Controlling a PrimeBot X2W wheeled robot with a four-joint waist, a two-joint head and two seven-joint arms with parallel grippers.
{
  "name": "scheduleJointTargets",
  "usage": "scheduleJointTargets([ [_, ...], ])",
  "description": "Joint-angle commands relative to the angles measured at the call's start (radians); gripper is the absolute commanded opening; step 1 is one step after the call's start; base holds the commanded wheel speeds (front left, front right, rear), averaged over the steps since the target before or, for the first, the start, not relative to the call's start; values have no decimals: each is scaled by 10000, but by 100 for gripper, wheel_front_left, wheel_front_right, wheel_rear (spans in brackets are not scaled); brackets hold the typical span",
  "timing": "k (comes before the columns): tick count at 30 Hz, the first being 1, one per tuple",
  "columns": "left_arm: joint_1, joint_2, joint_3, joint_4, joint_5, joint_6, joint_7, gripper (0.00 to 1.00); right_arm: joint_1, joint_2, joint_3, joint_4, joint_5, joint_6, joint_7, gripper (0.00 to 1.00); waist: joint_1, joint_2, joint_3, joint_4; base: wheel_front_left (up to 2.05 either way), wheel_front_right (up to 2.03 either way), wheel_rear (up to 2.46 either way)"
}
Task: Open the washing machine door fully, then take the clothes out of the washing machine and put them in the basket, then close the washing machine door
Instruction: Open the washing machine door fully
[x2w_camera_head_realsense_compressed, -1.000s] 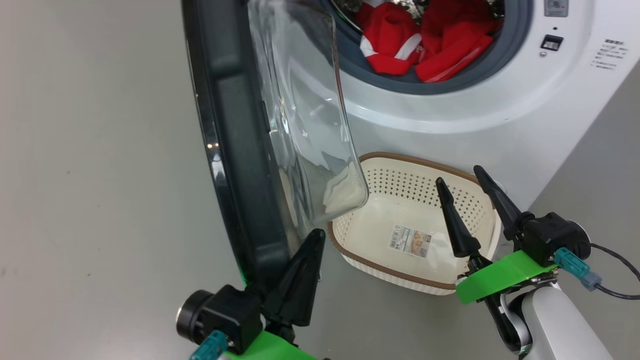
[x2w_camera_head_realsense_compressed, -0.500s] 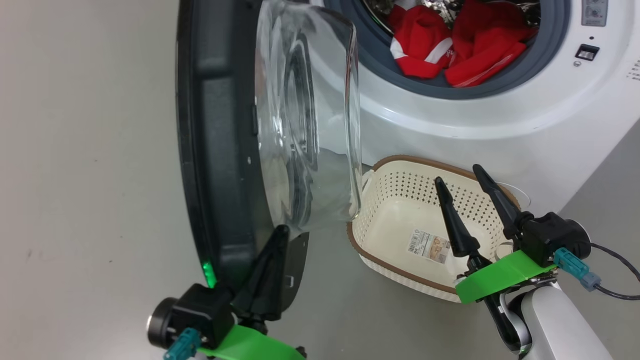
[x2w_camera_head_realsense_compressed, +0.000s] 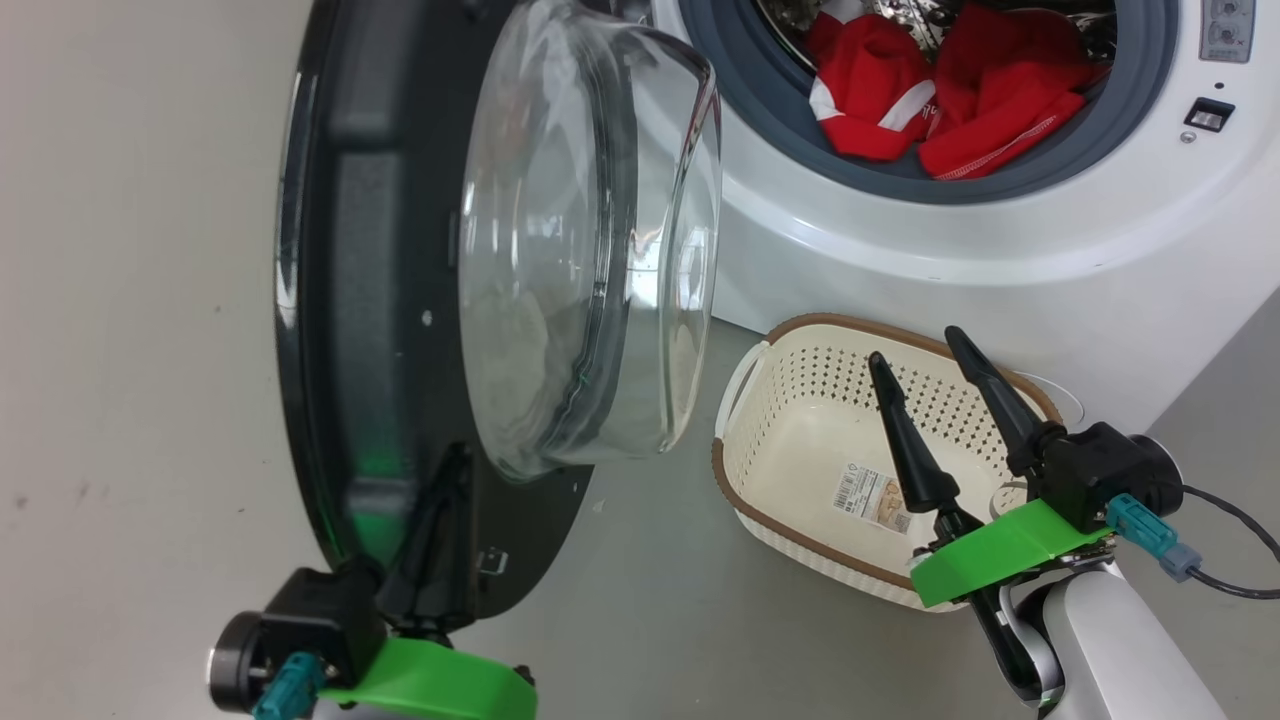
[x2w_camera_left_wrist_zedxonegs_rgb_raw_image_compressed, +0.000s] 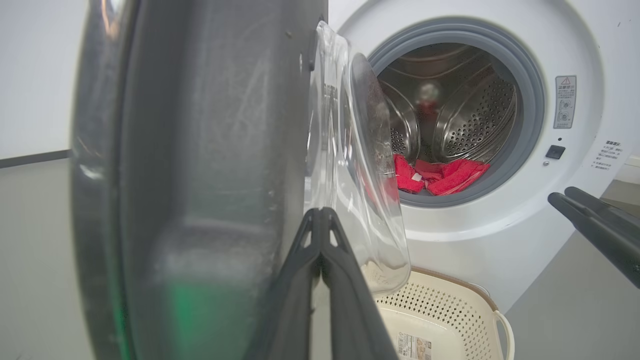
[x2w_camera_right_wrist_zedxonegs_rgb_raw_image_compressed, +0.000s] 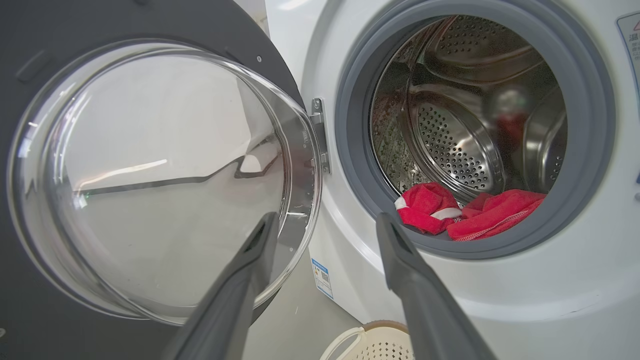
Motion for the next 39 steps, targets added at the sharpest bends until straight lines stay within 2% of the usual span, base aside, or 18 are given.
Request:
scheduleJointTargets([
  [1,-46,286,573,-79,7,191,-82,0,-113,76,215,-305,-98,48,-2,100,0,0,-5,24,0,0,0],
  [12,-124,326,1339,663,-149,605,-890,0,-25,76,441,-415,165,48,207,100,0,0,1,96,0,0,0],
  [33,-771,618,2260,2228,-508,720,-1852,0,2,76,534,-558,69,48,437,100,0,0,18,21,0,0,0],
  [39,-1113,843,2578,2763,-708,562,-1998,0,27,76,456,-636,241,48,552,100,0,0,55,16,0,0,0],
])
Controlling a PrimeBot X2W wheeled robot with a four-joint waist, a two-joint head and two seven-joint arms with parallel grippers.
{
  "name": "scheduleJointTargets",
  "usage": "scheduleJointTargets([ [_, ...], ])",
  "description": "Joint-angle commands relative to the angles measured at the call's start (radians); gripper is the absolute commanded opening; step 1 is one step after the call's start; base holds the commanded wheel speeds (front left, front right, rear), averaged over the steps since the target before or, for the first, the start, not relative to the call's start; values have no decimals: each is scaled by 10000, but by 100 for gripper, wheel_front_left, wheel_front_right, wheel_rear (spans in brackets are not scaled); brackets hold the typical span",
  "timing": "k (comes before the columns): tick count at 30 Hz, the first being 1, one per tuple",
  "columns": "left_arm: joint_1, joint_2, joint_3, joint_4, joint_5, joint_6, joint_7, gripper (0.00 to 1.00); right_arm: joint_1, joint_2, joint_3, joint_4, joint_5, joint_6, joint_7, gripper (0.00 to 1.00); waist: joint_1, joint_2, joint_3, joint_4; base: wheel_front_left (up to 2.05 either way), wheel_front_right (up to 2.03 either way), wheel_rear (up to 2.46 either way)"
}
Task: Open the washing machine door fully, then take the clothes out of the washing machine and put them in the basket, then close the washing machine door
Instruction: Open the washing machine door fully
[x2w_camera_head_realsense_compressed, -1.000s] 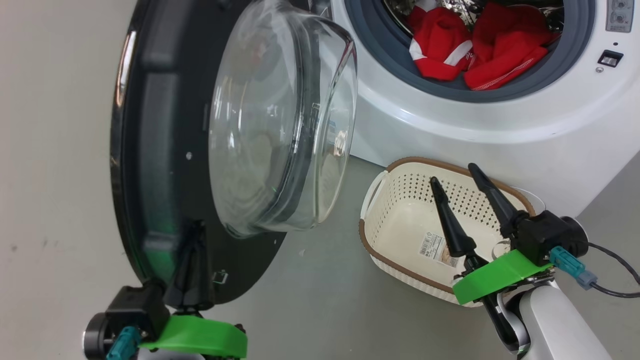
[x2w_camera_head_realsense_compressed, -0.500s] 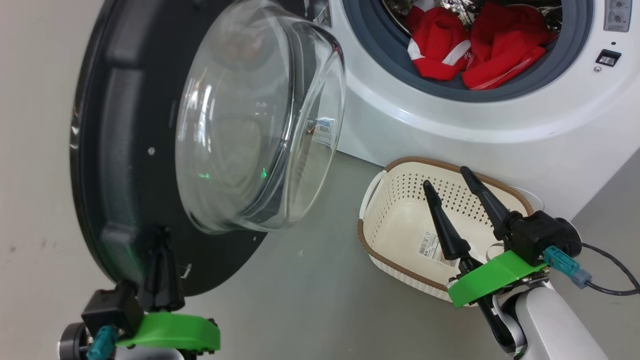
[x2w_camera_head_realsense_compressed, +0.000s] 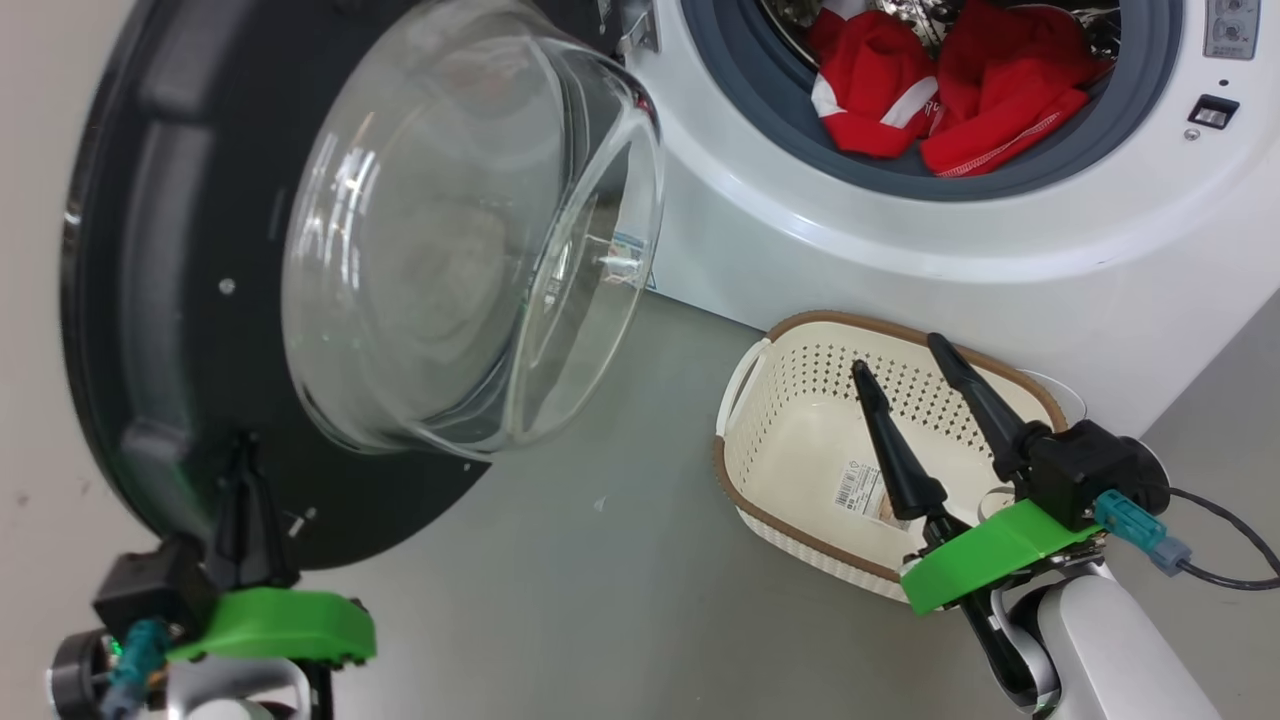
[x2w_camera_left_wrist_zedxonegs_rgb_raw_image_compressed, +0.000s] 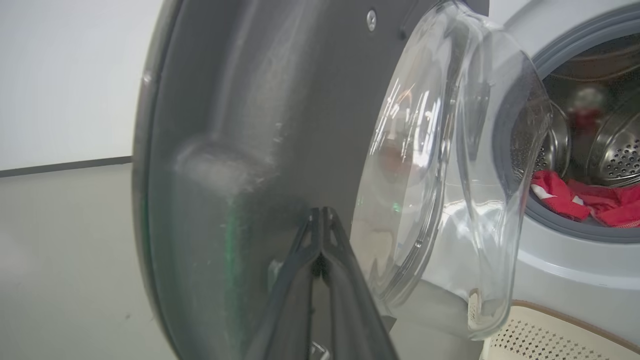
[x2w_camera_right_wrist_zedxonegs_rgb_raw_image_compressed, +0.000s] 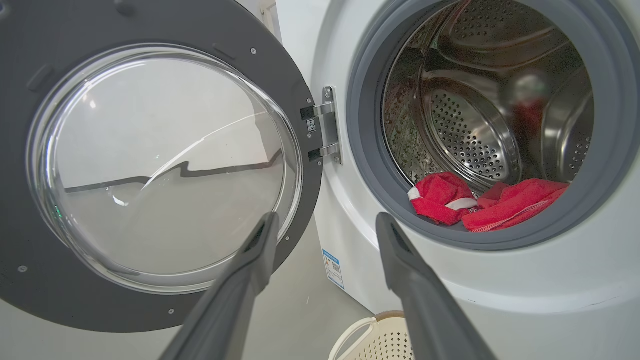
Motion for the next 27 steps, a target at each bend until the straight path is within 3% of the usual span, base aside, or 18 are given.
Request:
scheduleJointTargets([
  [1,-499,465,693,14,-189,-14,-147,0,-73,78,179,-338,102,48,33,100,0,-1,16,1,0,0,0],
  [27,-2354,833,1995,2455,-420,-1199,-468,0,53,78,-46,-805,-61,48,375,100,0,-1,236,-52,0,0,0],
])
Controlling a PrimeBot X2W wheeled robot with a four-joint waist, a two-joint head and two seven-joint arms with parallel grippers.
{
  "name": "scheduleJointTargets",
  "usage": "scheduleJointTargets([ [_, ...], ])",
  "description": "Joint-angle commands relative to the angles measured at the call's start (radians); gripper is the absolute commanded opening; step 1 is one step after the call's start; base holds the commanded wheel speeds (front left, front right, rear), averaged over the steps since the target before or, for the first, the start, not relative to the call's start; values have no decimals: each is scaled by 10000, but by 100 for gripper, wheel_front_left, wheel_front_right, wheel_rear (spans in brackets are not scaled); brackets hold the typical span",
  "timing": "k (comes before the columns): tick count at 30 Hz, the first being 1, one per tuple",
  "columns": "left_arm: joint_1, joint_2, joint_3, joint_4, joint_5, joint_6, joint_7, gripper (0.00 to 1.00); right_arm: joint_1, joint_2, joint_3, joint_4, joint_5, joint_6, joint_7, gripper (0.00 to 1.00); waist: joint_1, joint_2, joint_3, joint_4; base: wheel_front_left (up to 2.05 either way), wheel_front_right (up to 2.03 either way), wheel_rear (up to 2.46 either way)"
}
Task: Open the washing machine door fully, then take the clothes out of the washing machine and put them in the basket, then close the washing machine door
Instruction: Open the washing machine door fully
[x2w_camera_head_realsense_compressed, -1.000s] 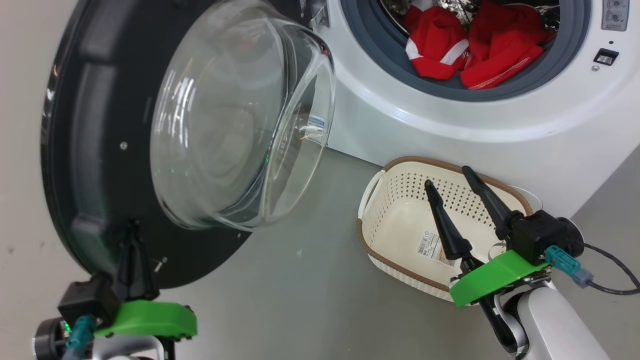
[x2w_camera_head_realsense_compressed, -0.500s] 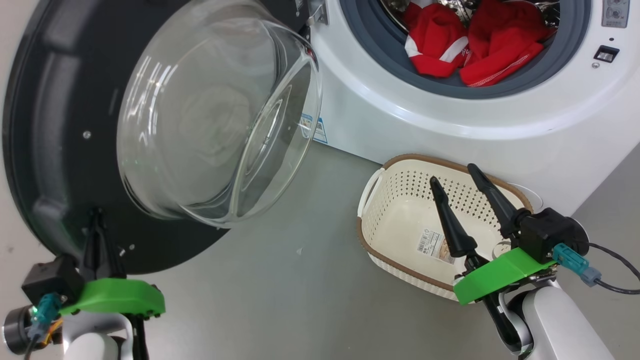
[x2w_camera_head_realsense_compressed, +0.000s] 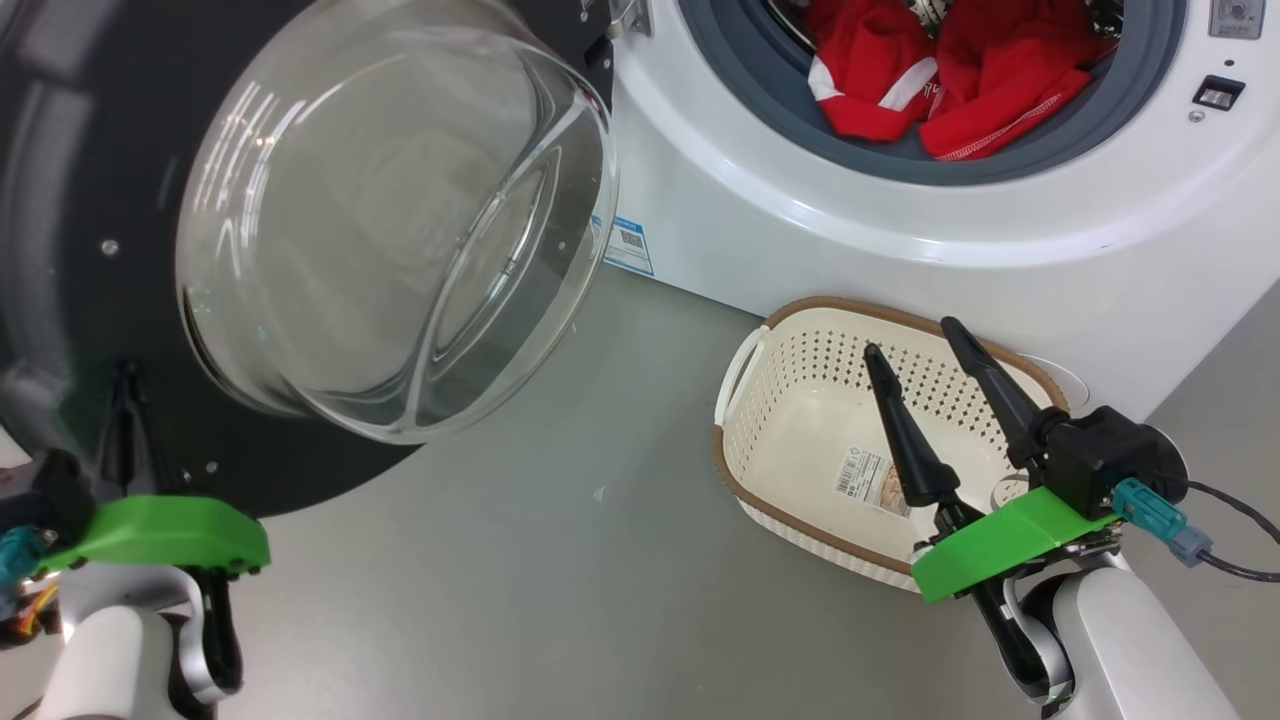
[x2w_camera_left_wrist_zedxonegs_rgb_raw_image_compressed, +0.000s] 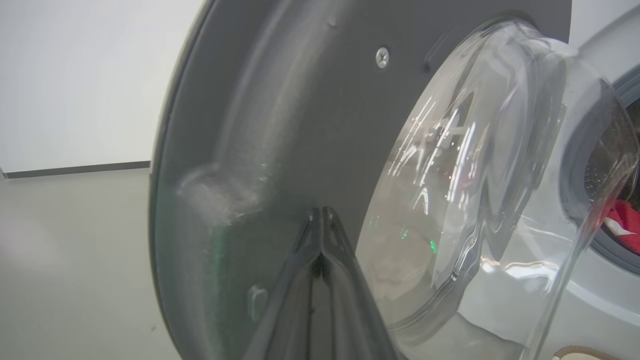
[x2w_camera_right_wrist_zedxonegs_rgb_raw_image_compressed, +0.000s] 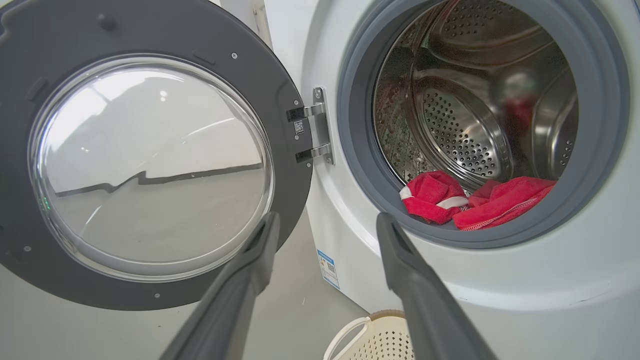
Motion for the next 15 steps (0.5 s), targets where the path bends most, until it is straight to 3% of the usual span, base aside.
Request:
scheduleJointTargets([
  [1,-434,535,567,-89,82,-21,-118,0,5,78,212,-320,-85,48,5,100,0,-1,15,-5,0,0,0],
  [15,-1279,544,1823,1240,390,-832,-119,0,-10,78,223,-649,-261,48,291,100,-1,-1,283,-203,0,0,0],
])
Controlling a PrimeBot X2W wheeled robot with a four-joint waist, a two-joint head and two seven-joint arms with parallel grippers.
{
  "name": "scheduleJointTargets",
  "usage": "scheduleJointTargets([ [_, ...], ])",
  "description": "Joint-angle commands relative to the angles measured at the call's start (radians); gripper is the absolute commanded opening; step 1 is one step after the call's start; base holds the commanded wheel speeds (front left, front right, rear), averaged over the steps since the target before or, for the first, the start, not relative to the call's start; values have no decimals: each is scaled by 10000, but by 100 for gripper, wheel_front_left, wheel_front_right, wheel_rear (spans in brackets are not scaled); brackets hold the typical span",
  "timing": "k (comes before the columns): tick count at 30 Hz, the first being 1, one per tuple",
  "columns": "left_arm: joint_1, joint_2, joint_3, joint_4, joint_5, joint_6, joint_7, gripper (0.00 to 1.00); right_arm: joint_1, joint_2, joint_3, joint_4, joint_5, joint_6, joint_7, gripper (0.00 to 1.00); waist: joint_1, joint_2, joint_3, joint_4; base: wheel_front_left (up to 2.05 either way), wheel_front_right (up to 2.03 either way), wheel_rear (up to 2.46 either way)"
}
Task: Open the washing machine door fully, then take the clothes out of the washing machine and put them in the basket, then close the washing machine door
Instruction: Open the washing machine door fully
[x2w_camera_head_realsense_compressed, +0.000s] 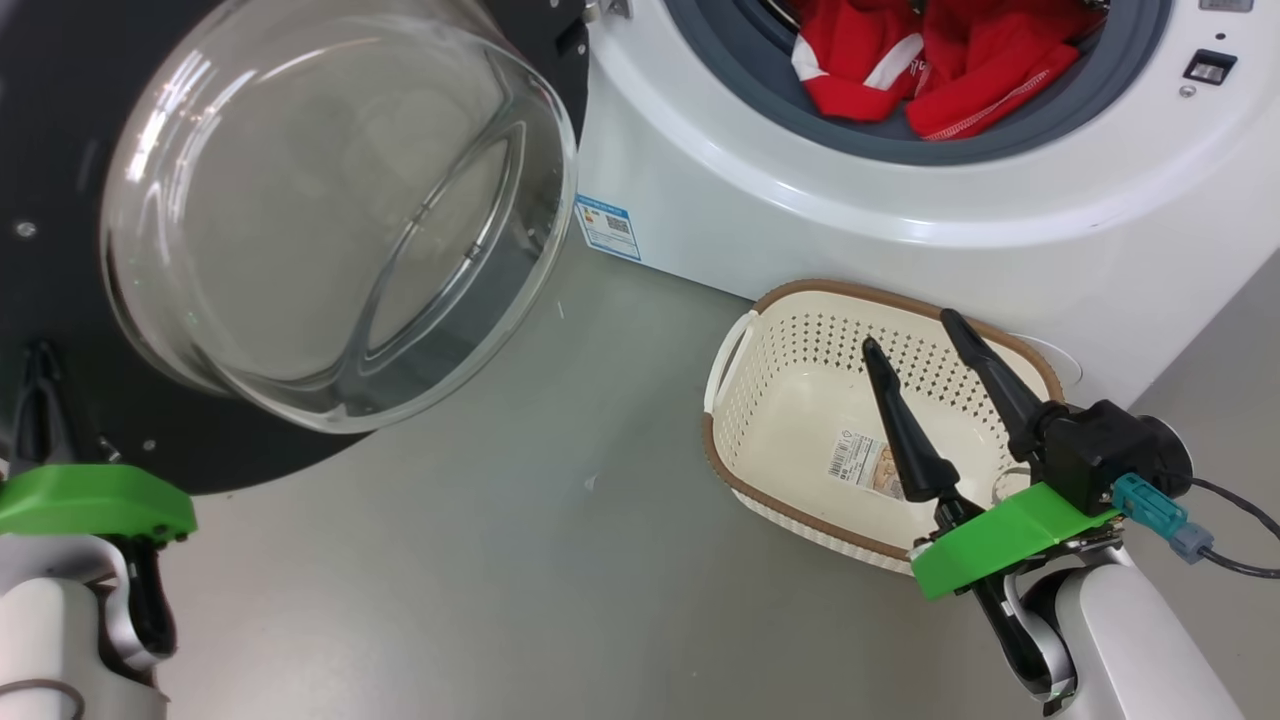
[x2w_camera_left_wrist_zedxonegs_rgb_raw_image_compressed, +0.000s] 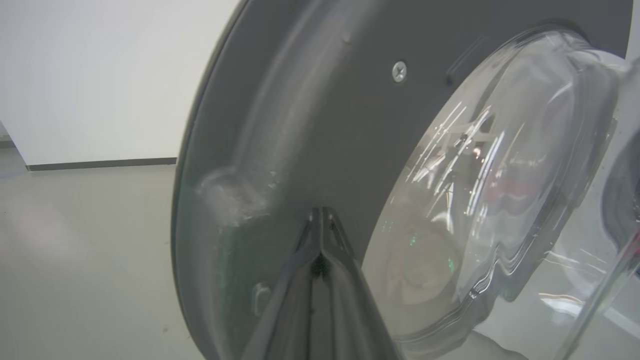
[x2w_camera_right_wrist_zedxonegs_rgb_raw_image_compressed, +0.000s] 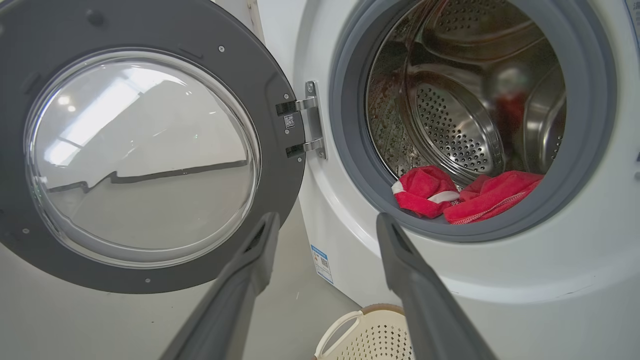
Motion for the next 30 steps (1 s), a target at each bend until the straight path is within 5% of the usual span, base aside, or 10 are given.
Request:
scheduleJointTargets([
  [1,-347,537,498,-89,174,-21,-75,0,-13,78,223,-336,-112,48,71,100,0,0,31,-39,0,0,0],
  [15,-769,396,1624,684,841,-765,-76,0,20,78,248,-442,-136,48,150,100,0,0,72,-251,0,0,0],
  [27,-667,325,2118,754,1564,-953,-76,0,-41,78,302,-308,59,48,-12,100,0,0,0,-549,0,0,0],
  [29,-627,245,2126,591,1614,-980,-76,7,-45,78,298,-288,75,48,-35,100,0,0,-4,-567,0,0,0],
  [30,-581,147,2142,413,1640,-1014,-76,34,-47,78,288,-268,96,48,-58,100,0,0,-4,-583,0,0,0],
])
